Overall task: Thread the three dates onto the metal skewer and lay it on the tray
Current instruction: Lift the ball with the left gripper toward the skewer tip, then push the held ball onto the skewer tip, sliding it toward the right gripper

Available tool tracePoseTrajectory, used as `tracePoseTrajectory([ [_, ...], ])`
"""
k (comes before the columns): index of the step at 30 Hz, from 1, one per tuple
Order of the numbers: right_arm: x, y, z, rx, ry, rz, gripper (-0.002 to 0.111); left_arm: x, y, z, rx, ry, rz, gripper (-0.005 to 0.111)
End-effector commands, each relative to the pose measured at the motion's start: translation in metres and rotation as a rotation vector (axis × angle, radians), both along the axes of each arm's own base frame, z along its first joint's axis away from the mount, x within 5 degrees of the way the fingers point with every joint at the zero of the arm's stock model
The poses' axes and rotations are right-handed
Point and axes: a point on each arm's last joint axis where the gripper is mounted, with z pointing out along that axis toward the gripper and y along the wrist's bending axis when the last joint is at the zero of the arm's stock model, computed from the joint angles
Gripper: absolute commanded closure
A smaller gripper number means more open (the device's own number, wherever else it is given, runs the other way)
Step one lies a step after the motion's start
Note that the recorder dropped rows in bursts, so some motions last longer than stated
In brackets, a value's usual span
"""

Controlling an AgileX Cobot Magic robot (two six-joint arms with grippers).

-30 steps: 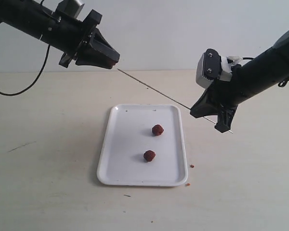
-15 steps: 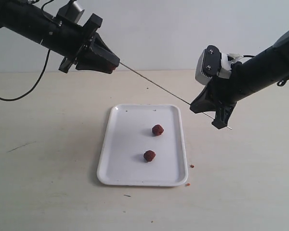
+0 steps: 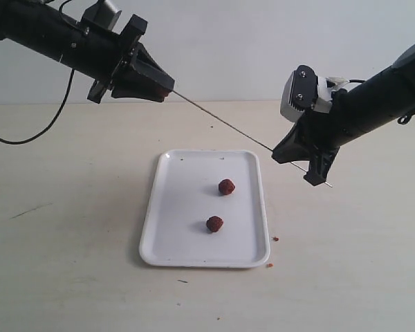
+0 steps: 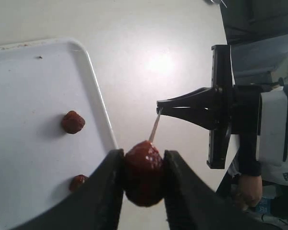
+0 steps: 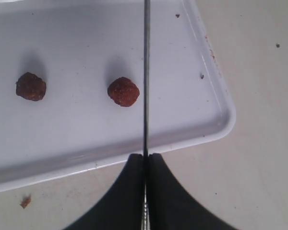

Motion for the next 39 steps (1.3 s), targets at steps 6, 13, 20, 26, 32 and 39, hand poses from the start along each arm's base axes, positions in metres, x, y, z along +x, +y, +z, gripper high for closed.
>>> tracePoseTrajectory([
  [6, -0.001, -0.001, -0.001, 0.02, 0.015, -0.002, 0.108, -0.002, -0.004, 0.004, -0.021, -0.007, -0.008, 0.077],
  [13, -0.003, 0.0, 0.0, 0.026, 0.022, 0.017, 0.108, -0.004, -0.015, -0.004, -0.034, 0.002, -0.035, 0.077],
  [20, -0.002, 0.001, 0.001, 0.042, 0.013, 0.006, 0.108, -0.005, -0.018, -0.004, -0.035, 0.0, -0.044, 0.077],
  [26, -0.003, 0.004, 0.002, 0.066, 0.009, 0.037, 0.108, -0.012, -0.035, -0.004, -0.035, -0.006, -0.087, 0.077],
  [32, -0.002, 0.005, 0.004, 0.096, 0.01, 0.021, 0.108, -0.017, -0.045, -0.004, -0.035, -0.008, -0.114, 0.077],
  [39, -0.001, 0.007, 0.006, 0.14, 0.013, 0.001, 0.108, -0.025, -0.059, -0.004, -0.035, -0.008, -0.148, 0.077],
])
